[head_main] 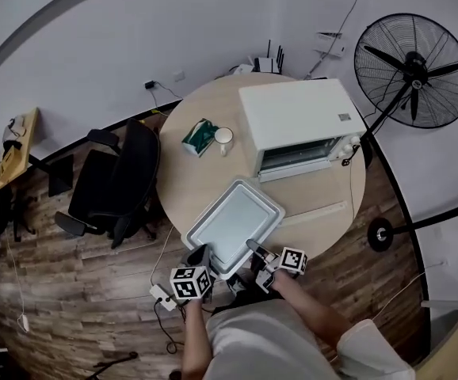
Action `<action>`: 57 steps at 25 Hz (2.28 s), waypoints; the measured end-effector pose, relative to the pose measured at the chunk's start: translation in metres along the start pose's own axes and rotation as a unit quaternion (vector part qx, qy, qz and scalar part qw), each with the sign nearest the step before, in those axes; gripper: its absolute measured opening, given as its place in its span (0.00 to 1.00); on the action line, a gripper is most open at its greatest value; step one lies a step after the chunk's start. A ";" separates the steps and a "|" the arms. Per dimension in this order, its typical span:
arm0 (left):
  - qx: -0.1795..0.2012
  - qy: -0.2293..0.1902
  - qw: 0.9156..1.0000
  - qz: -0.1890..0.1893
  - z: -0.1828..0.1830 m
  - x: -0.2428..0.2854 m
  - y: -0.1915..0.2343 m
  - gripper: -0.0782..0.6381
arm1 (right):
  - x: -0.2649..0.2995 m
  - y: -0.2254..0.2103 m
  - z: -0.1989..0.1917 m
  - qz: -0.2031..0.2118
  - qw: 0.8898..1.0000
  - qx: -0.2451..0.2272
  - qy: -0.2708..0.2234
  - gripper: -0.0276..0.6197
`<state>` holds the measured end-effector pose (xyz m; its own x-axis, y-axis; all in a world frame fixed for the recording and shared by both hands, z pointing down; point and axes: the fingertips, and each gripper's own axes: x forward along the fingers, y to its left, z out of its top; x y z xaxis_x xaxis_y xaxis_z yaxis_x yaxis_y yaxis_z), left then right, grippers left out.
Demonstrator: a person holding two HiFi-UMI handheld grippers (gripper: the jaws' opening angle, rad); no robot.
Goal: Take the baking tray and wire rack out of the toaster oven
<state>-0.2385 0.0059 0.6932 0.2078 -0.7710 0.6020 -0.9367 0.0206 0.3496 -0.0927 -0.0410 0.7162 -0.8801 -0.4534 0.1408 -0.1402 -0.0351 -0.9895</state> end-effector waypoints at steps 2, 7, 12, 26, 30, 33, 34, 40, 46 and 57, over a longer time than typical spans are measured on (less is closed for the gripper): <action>-0.002 -0.001 1.000 0.004 -0.006 -0.009 0.009 0.19 | 0.017 -0.004 -0.007 -0.002 1.000 0.003 -0.001 0.16; -0.016 -0.019 1.000 0.004 -0.017 -0.035 0.015 0.19 | 0.050 -0.022 -0.014 -0.022 1.000 0.014 -0.001 0.16; -0.013 -0.030 0.999 0.013 -0.021 -0.050 0.022 0.19 | 0.083 -0.042 -0.010 -0.056 0.998 0.011 -0.005 0.16; -0.042 -0.055 0.997 0.030 -0.017 -0.059 0.042 0.19 | 0.131 -0.065 -0.004 -0.125 0.992 0.030 -0.006 0.16; -0.047 -0.056 0.997 0.034 -0.017 -0.055 0.046 0.19 | 0.131 -0.073 -0.006 -0.168 0.985 0.031 0.001 0.15; -0.055 -0.045 0.997 0.037 -0.027 -0.047 0.050 0.19 | 0.130 -0.074 -0.009 -0.190 0.981 0.030 0.018 0.19; -0.058 -0.040 0.997 0.038 -0.033 -0.043 0.052 0.19 | 0.129 -0.074 -0.010 -0.198 0.979 0.028 0.026 0.22; -0.080 0.004 0.996 0.038 -0.071 -0.025 0.056 0.19 | 0.118 -0.079 -0.033 -0.254 0.960 0.015 0.117 0.37; -0.078 0.003 0.997 0.028 -0.070 -0.022 0.051 0.19 | 0.104 -0.087 -0.052 -0.260 0.951 0.009 0.169 0.39; -0.052 0.014 0.998 0.011 -0.068 -0.018 0.037 0.19 | 0.089 -0.086 -0.058 -0.241 0.953 0.007 0.185 0.39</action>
<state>-0.2574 0.0636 0.7438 0.1965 -0.7519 0.6293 -0.9071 0.1043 0.4079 -0.1854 -0.0264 0.8153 -0.8148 -0.0355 0.5786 -0.5652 -0.1735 -0.8065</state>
